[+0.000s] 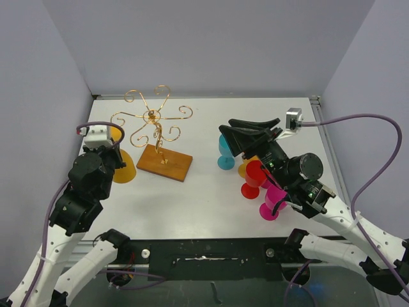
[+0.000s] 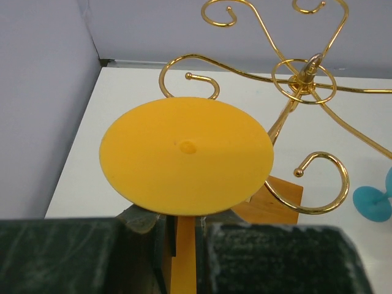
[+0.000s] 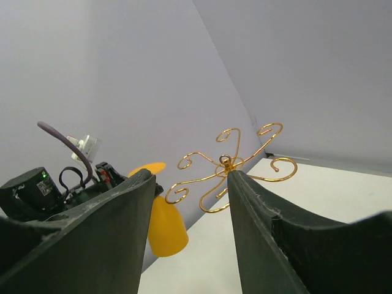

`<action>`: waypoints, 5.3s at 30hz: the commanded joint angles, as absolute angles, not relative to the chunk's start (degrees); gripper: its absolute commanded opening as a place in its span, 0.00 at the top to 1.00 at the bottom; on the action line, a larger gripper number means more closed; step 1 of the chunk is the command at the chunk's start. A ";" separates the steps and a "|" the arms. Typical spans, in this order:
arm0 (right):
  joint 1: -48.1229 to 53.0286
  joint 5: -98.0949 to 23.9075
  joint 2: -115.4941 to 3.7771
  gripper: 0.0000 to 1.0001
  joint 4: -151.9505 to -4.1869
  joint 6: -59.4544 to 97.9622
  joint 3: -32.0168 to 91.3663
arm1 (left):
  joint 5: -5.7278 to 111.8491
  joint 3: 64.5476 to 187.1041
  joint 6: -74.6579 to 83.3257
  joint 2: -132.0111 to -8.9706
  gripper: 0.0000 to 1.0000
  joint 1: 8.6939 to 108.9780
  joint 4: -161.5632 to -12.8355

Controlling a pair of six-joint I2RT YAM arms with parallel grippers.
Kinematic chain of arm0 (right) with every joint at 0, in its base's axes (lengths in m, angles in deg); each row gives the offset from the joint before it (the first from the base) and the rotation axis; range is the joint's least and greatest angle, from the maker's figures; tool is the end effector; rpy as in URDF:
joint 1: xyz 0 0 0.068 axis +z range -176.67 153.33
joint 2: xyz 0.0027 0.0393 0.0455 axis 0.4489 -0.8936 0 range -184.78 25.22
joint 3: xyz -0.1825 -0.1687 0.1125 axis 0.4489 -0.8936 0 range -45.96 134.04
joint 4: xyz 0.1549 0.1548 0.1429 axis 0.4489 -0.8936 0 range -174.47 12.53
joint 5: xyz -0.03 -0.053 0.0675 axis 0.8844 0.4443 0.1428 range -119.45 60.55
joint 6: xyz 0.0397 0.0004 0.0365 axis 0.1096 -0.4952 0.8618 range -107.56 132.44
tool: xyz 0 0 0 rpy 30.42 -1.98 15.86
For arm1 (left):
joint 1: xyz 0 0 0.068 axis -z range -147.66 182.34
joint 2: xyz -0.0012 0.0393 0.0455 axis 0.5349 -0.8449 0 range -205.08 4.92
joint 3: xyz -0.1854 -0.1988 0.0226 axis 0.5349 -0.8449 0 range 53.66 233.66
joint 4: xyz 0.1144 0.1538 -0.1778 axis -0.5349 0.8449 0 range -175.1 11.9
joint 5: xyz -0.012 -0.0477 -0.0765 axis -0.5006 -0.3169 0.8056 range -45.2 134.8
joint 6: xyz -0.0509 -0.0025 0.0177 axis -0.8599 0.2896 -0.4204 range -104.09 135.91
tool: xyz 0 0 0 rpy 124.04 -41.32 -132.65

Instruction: Place the wine glass upside down on the wine glass rack

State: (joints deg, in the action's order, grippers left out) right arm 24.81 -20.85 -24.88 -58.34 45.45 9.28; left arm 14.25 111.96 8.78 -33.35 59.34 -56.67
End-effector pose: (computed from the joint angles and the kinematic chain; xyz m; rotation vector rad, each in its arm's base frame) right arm 0.1219 0.1446 0.4426 -0.0561 1.2378 1.2122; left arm 0.1204 -0.0411 0.4019 -0.0986 1.6939 0.0127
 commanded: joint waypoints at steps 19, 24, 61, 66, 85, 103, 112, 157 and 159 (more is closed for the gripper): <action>26.25 -40.03 -57.05 0.48 -86.02 55.51 49.18 | 24.03 113.99 16.83 -27.93 1.00 59.41 -64.84; 27.75 -45.76 -66.44 0.46 -84.90 63.66 58.53 | 27.60 114.02 17.44 -27.95 1.00 59.49 -65.57; 28.68 -54.15 -80.10 1.00 -74.09 90.27 65.40 | 32.92 111.66 0.74 -21.48 0.46 59.41 -54.60; 28.04 -54.64 -79.78 1.00 -72.49 91.73 63.71 | 31.80 111.48 -17.42 -15.18 0.42 59.41 -53.73; 28.07 -56.76 -79.64 1.00 -71.18 91.76 61.84 | 10.04 116.30 -43.15 -19.79 0.37 64.44 -58.40; 27.34 -58.70 -78.46 1.00 -69.25 91.60 58.92 | 7.71 114.17 -43.59 -23.59 0.77 66.08 -63.02; 27.27 -59.55 -77.94 1.00 -68.52 91.41 58.43 | 8.53 114.05 -42.41 -25.45 0.79 66.09 -63.57; 18.84 -43.79 -47.69 0.36 -71.65 75.36 32.79 | 16.83 108.81 -49.52 -42.41 1.00 50.65 -85.65; 18.85 -42.54 -46.43 0.36 -71.91 74.91 31.78 | 21.90 108.56 -51.39 -43.15 1.00 46.44 -86.49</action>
State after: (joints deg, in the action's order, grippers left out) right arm 19.04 -46.53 -50.11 -72.85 77.43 33.13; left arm 10.19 107.35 -47.77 -41.94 53.40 -80.10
